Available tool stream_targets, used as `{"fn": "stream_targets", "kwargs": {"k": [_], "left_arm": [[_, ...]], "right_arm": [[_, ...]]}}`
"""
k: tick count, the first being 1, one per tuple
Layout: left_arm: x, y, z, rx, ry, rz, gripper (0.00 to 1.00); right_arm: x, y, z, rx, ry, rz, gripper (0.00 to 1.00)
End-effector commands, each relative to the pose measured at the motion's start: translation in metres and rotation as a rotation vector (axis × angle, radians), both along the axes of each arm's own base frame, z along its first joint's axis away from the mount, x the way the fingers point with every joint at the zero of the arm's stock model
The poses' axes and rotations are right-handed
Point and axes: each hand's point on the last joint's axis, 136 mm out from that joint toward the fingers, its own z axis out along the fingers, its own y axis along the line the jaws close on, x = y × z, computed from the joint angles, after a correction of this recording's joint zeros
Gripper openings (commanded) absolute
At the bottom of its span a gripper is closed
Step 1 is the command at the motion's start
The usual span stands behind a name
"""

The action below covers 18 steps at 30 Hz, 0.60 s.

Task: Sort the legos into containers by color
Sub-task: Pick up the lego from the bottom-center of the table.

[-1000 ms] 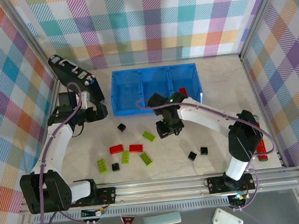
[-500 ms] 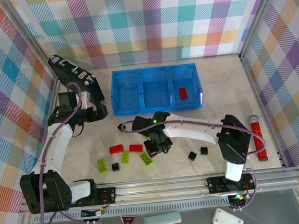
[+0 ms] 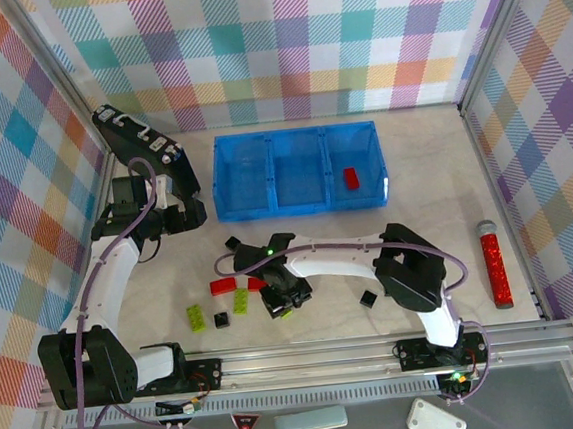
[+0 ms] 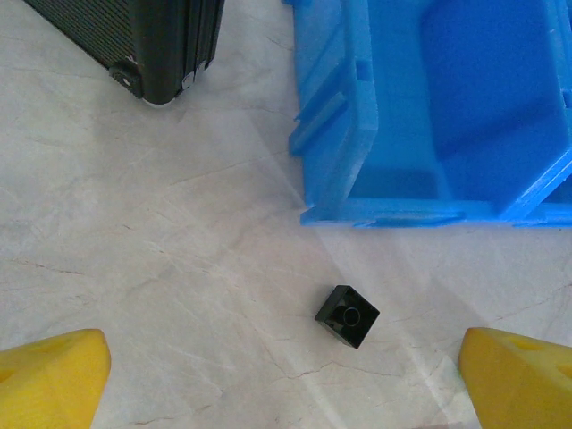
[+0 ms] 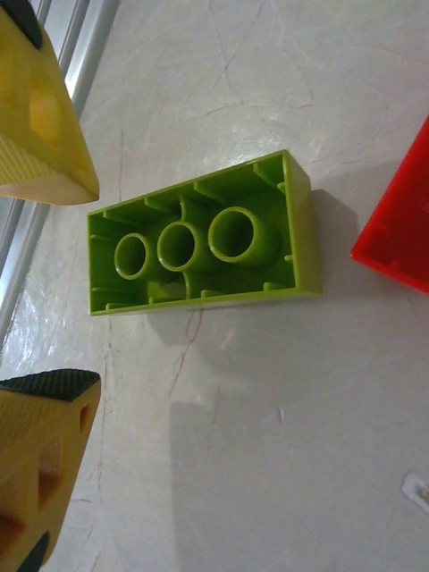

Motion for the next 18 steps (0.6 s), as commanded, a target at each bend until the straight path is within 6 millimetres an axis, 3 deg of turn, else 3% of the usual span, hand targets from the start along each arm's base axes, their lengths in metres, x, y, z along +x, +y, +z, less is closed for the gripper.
{"fn": "stream_targets", "kwargs": {"k": [1, 18], "left_arm": [[0.004, 0.001, 0.004, -0.013, -0.013, 0.000, 1.00], [0.005, -0.001, 0.001, -0.023, 0.001, -0.006, 1.00]], "right_arm": [[0.005, 0.011, 0.002, 0.007, -0.016, -0.009, 0.56], [0.004, 0.015, -0.015, -0.035, 0.014, 0.026, 0.52]]}}
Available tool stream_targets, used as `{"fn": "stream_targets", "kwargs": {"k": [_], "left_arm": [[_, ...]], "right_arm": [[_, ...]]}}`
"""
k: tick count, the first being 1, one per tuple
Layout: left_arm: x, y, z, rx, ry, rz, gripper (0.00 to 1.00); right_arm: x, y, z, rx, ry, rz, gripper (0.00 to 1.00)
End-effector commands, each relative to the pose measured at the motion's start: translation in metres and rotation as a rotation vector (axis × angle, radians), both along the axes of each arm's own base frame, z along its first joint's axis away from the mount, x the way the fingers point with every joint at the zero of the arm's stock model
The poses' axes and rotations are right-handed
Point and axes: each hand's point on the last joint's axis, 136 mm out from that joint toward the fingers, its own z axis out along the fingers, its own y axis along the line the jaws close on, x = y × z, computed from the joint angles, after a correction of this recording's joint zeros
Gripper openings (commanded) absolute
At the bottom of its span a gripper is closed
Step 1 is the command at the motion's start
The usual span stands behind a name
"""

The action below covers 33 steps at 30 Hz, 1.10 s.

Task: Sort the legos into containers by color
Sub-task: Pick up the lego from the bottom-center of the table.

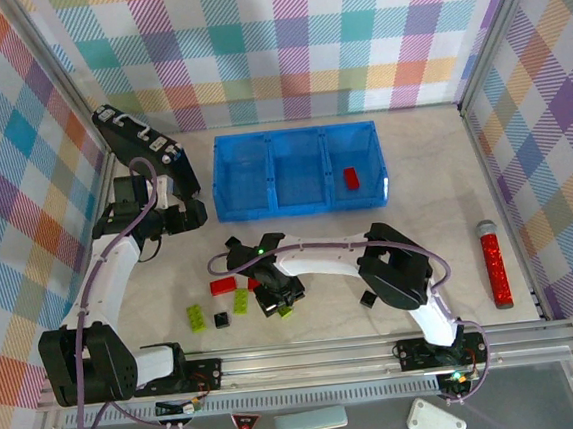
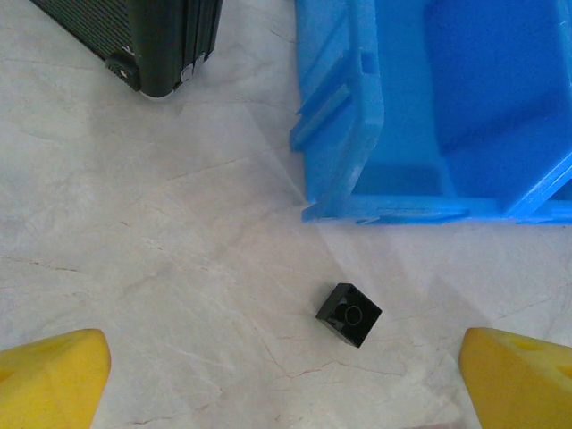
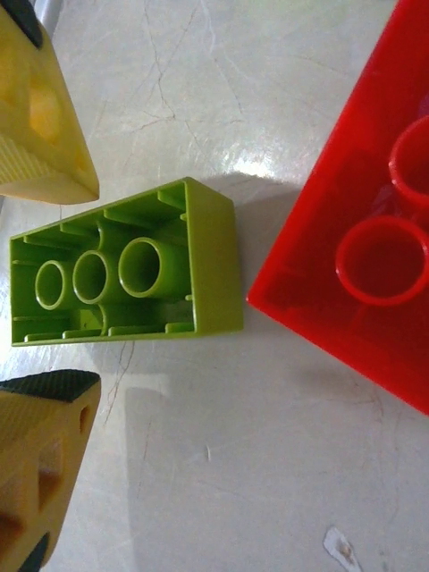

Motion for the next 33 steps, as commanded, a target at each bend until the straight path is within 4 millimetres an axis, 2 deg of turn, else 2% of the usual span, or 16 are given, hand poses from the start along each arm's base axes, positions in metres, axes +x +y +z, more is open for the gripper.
{"fn": "stream_targets", "kwargs": {"k": [1, 19, 25, 33], "left_arm": [[0.004, -0.001, 0.005, -0.020, -0.012, -0.004, 1.00], [0.003, 0.000, 0.006, -0.016, -0.012, 0.000, 1.00], [0.002, 0.000, 0.007, -0.013, -0.013, 0.000, 1.00], [0.002, 0.001, 0.008, -0.011, -0.017, 0.002, 1.00]], "right_arm": [[-0.002, 0.000, 0.000, -0.019, 0.012, 0.017, 0.51], [-0.003, -0.004, 0.002, -0.035, 0.011, 0.013, 0.37], [-0.003, -0.009, 0.013, -0.017, -0.003, -0.002, 0.35], [0.007, -0.035, 0.038, -0.008, -0.034, -0.058, 0.35]]}}
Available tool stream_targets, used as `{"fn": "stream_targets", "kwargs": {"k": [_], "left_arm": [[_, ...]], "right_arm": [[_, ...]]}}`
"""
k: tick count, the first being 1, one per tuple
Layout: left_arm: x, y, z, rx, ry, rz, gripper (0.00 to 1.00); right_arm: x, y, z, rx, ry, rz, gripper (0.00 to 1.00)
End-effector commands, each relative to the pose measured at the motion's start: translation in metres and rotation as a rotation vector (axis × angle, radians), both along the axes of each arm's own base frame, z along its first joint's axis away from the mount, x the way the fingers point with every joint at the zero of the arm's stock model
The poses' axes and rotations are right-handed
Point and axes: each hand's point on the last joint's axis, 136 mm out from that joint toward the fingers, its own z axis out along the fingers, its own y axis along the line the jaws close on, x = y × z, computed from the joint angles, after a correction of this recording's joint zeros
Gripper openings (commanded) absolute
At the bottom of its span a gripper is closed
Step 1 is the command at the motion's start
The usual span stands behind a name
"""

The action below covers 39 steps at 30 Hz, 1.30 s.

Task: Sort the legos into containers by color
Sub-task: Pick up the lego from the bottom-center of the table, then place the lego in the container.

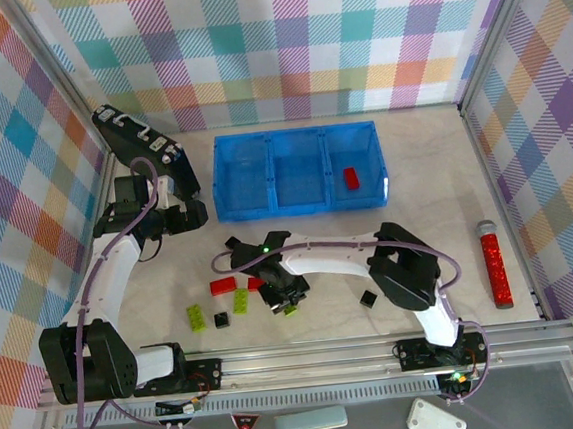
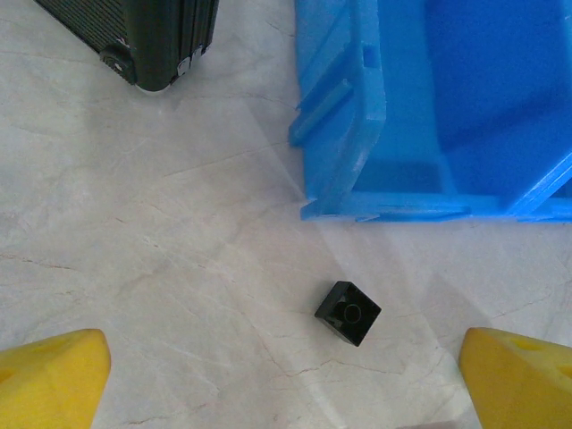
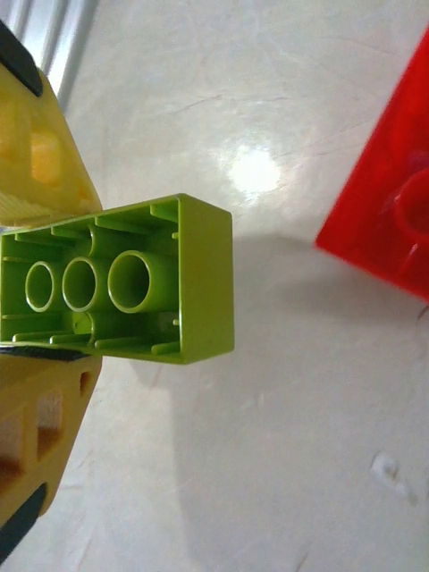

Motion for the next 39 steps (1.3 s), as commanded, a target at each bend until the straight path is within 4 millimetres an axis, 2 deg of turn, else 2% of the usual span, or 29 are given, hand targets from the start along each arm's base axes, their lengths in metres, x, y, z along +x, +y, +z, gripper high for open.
{"fn": "stream_targets", "kwargs": {"k": [1, 6, 16, 22, 26, 32, 39], "left_arm": [[0.002, 0.002, 0.011, -0.007, -0.029, 0.003, 1.00], [0.002, 0.001, 0.011, -0.012, -0.027, -0.001, 1.00], [0.002, 0.000, 0.013, -0.013, -0.036, -0.003, 1.00], [0.002, 0.001, 0.013, -0.010, -0.035, 0.000, 1.00], [0.002, 0.000, 0.011, -0.018, -0.029, -0.004, 1.00], [0.002, -0.001, 0.011, -0.022, -0.029, -0.005, 1.00], [0.001, 0.001, 0.012, -0.006, -0.031, 0.001, 1.00]], "right_arm": [[0.009, -0.021, 0.025, 0.007, -0.023, -0.051, 0.35], [0.034, -0.041, 0.048, 0.043, -0.058, -0.095, 0.36], [0.104, -0.073, 0.088, 0.126, -0.130, -0.213, 0.37], [0.158, -0.080, 0.100, 0.174, -0.189, -0.286, 0.36], [0.194, -0.071, 0.110, 0.220, -0.233, -0.296, 0.36], [0.247, -0.059, 0.106, 0.282, -0.242, -0.301, 0.35], [0.297, -0.045, 0.083, 0.363, -0.223, -0.306, 0.35]]}}
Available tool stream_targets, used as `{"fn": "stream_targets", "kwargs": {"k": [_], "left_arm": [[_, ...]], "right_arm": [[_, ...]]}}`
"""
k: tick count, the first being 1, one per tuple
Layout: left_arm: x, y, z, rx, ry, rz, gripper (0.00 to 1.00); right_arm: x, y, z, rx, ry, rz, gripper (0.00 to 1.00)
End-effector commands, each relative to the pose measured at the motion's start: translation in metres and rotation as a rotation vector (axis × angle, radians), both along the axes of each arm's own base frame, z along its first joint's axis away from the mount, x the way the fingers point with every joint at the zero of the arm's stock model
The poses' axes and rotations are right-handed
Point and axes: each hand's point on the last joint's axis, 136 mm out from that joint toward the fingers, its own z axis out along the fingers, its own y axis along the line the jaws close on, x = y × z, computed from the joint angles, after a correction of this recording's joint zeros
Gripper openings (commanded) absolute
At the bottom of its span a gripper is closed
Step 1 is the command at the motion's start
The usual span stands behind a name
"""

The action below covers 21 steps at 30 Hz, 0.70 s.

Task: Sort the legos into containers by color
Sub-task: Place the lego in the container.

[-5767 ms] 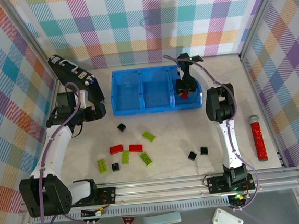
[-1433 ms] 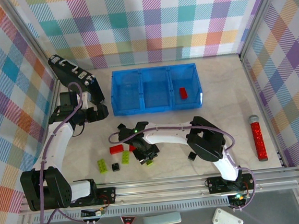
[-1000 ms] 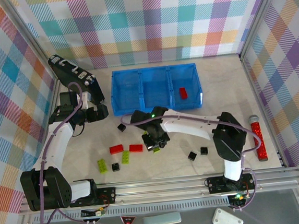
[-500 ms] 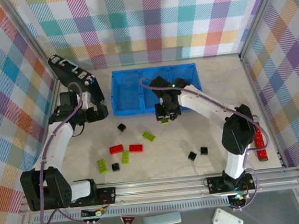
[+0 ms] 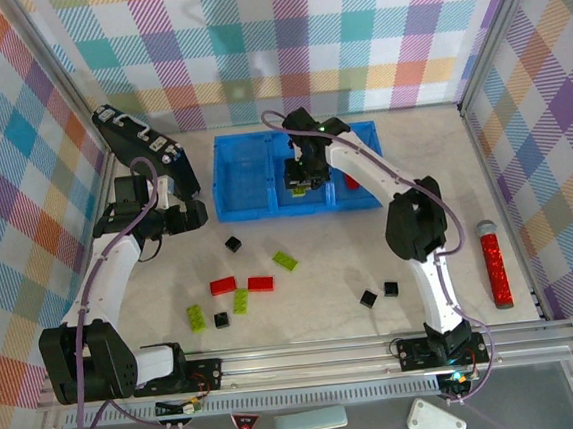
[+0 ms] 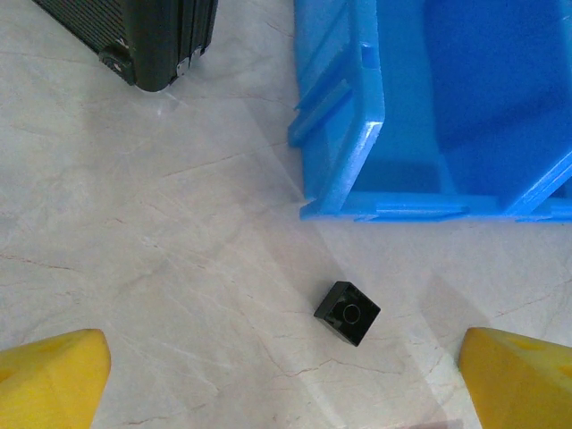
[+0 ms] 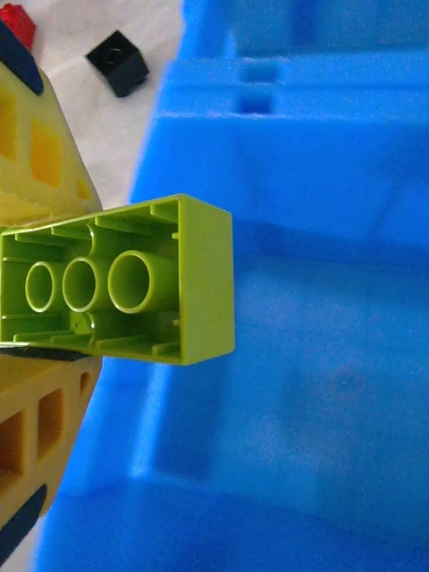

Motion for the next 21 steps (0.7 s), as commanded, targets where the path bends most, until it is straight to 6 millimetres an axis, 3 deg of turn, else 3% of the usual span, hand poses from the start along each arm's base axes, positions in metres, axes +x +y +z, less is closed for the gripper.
{"fn": "stream_targets", "kwargs": {"k": [1, 7, 13, 18, 21], "left_arm": [[0.001, 0.002, 0.011, -0.001, -0.031, 0.004, 1.00], [0.002, 0.001, 0.013, -0.008, -0.043, -0.005, 1.00], [0.001, 0.001, 0.013, -0.008, -0.042, -0.004, 1.00], [0.001, 0.000, 0.012, -0.010, -0.043, -0.007, 1.00], [0.001, 0.000, 0.012, -0.008, -0.042, -0.008, 1.00]], "right_arm": [[0.019, 0.008, -0.007, 0.062, 0.005, 0.027, 0.35], [0.048, 0.020, -0.036, 0.124, 0.023, 0.029, 0.35], [0.057, 0.033, -0.061, 0.164, 0.050, 0.048, 0.36], [0.061, 0.038, -0.071, 0.187, 0.061, 0.044, 0.37], [0.061, 0.038, -0.069, 0.189, 0.060, 0.041, 0.42]]}}
